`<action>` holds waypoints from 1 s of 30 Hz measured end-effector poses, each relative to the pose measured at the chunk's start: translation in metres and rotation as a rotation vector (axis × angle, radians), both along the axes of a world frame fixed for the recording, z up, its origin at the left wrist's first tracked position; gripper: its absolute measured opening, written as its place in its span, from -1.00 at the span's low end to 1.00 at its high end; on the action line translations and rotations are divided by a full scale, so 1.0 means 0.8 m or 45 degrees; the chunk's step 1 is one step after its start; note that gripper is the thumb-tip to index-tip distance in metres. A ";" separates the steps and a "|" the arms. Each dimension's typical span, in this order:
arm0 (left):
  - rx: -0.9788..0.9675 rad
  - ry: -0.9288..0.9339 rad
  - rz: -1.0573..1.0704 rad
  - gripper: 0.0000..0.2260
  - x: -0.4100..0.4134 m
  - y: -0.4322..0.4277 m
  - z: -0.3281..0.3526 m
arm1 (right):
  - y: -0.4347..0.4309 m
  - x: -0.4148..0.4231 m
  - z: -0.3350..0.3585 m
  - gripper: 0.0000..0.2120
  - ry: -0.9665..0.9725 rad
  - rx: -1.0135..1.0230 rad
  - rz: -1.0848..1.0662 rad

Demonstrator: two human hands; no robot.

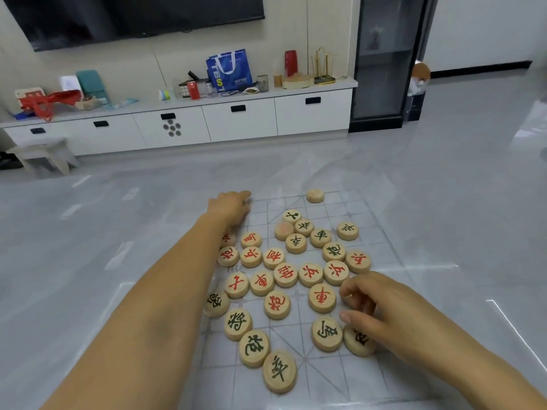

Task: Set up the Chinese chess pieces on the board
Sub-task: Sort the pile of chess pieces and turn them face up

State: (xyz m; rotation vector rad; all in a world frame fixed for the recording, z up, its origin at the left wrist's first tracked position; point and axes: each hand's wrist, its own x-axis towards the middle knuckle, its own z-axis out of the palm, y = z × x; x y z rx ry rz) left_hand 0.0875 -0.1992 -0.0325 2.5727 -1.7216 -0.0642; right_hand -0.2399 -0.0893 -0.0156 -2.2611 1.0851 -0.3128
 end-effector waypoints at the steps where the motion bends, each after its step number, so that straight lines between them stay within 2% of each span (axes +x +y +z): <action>1: -0.019 -0.014 -0.006 -0.68 0.001 -0.004 -0.002 | -0.002 0.000 -0.001 -0.89 -0.014 -0.002 -0.005; 4: -0.157 0.000 -0.004 -0.70 0.003 0.001 -0.004 | -0.005 0.001 -0.001 -0.89 -0.059 -0.039 -0.007; 6: -0.337 0.182 0.006 -0.70 -0.002 0.021 0.005 | -0.004 0.003 0.000 -0.87 -0.077 -0.062 0.009; 7: -0.453 0.347 0.018 -0.71 -0.008 0.038 0.015 | -0.002 0.005 0.000 -0.85 -0.089 -0.074 0.012; 8: -0.567 0.582 0.035 -0.72 -0.018 0.056 0.026 | -0.002 0.006 0.001 -0.84 -0.111 -0.075 0.006; 10: -0.706 1.244 0.068 -0.75 -0.044 0.098 0.049 | -0.002 0.008 0.000 -0.81 -0.174 -0.083 -0.011; 12: -0.663 1.916 0.072 -0.78 -0.082 0.154 0.064 | 0.002 0.011 0.004 -0.75 -0.251 -0.081 -0.012; 13: -0.604 2.167 0.089 -0.79 -0.102 0.180 0.065 | 0.005 0.012 0.006 -0.70 -0.307 -0.060 -0.007; 14: -0.545 2.342 0.117 -0.78 -0.120 0.204 0.062 | 0.008 0.015 0.007 -0.64 -0.361 -0.034 0.005; 16: -0.449 2.542 0.159 -0.74 -0.150 0.241 0.054 | 0.017 0.021 0.011 -0.52 -0.449 -0.010 0.060; 19: -0.377 2.706 0.176 -0.64 -0.176 0.273 0.043 | 0.031 0.031 0.012 -0.40 -0.522 -0.021 0.184; 25: -0.386 2.791 0.125 -0.69 -0.194 0.289 0.033 | 0.044 0.032 0.017 -0.45 -0.510 -0.065 0.356; 27: -0.387 2.728 0.145 -0.67 -0.195 0.287 0.029 | 0.042 0.030 0.015 -0.52 -0.448 -0.115 0.355; 30: -0.542 2.410 0.179 -0.66 -0.184 0.285 0.026 | 0.034 0.020 0.011 -0.66 -0.310 -0.170 0.322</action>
